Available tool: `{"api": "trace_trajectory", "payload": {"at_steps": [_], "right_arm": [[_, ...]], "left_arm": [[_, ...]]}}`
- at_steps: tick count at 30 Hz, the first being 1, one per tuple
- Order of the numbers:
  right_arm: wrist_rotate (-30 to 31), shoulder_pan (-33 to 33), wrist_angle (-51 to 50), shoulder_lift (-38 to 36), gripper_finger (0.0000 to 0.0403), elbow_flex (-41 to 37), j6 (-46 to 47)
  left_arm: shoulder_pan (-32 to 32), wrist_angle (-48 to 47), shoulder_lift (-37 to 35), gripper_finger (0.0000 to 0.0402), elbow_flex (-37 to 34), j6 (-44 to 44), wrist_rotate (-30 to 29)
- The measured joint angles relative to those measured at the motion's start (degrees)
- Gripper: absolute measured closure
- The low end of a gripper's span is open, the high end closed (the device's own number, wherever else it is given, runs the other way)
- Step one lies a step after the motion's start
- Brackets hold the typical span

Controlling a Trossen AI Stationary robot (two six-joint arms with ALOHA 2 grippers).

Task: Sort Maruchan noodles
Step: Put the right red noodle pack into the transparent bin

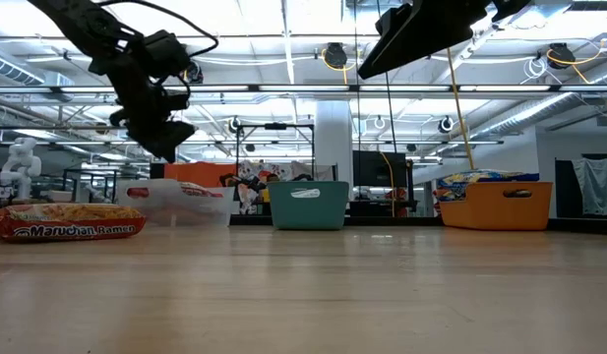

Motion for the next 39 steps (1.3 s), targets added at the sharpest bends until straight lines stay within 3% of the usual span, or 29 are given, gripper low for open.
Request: {"api": "trace_trajectory", "payload": {"at_steps": [5,12,28,31,39], "right_arm": [[0.0,0.0,0.2,0.0,0.0245,0.0,0.0],[0.0,0.0,0.5,0.0,0.0245,0.0,-0.1],[0.0,0.0,-0.8,0.0,0.0245,0.0,0.0],[0.0,0.0,-1.5,0.0,0.0245,0.0,0.8],[0.0,0.0,-1.7,0.0,0.0245,0.0,1.1]], "left_arm": [[1.6,0.1,2.7,0.0253,0.0,-2.1,8.3],[2.8,2.7,9.8,0.0296,0.0,-1.3,8.6],[10.3,-3.4,11.0,0.0309,0.0,-3.1,0.5],[10.9,-4.5,11.0,0.0309,0.0,-4.5,-2.3],[10.3,-4.4,10.9,0.0309,0.0,-6.5,-2.9]]}}
